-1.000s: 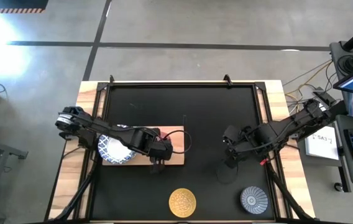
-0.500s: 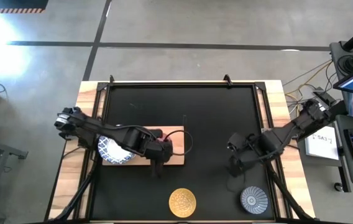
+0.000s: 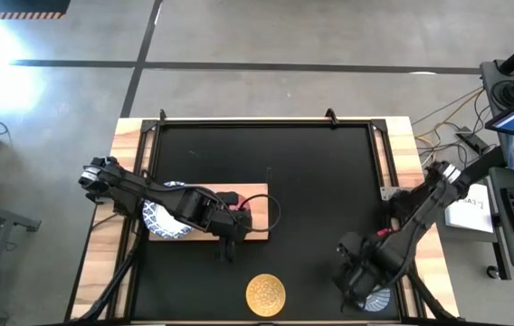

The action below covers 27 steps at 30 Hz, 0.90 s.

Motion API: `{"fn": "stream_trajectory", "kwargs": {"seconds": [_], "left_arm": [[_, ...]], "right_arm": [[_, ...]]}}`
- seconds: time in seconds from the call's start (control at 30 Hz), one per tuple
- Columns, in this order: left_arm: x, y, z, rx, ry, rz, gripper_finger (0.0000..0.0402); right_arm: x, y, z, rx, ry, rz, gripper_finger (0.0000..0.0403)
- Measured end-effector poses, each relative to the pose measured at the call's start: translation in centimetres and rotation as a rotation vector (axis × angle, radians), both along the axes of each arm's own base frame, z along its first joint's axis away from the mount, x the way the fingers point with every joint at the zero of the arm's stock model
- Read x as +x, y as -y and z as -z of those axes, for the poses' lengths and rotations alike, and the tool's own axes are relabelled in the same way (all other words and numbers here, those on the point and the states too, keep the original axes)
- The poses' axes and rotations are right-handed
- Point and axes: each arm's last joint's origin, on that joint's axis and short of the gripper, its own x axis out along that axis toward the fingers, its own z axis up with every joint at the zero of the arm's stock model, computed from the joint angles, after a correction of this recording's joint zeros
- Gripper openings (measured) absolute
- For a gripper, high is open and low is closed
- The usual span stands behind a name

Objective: Place and stack bowls onto a shelf
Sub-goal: Stack the dark blue bowl on top of the red bowl on the shelf

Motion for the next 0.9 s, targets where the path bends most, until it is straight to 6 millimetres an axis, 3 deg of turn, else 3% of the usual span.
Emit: {"fn": "stream_trajectory", "kwargs": {"seconds": [0.13,0.4,0.9], "left_arm": [[0.0,0.0,0.0,0.001,0.001,0.005,0.0100],[-0.1,0.4,0.0,0.005,0.004,0.023,0.0100],[-0.3,0.9,0.1,0.016,0.006,0.061,0.0100]], "right_arm": [[0.4,-2.1,1.9,0.057,-0.070,-0.004,0.0216],[2.1,-5.6,4.5,0.183,0.020,-0.015,0.0212],[1.8,-7.6,8.6,0.132,-0.130,0.011,0.0176]]}}
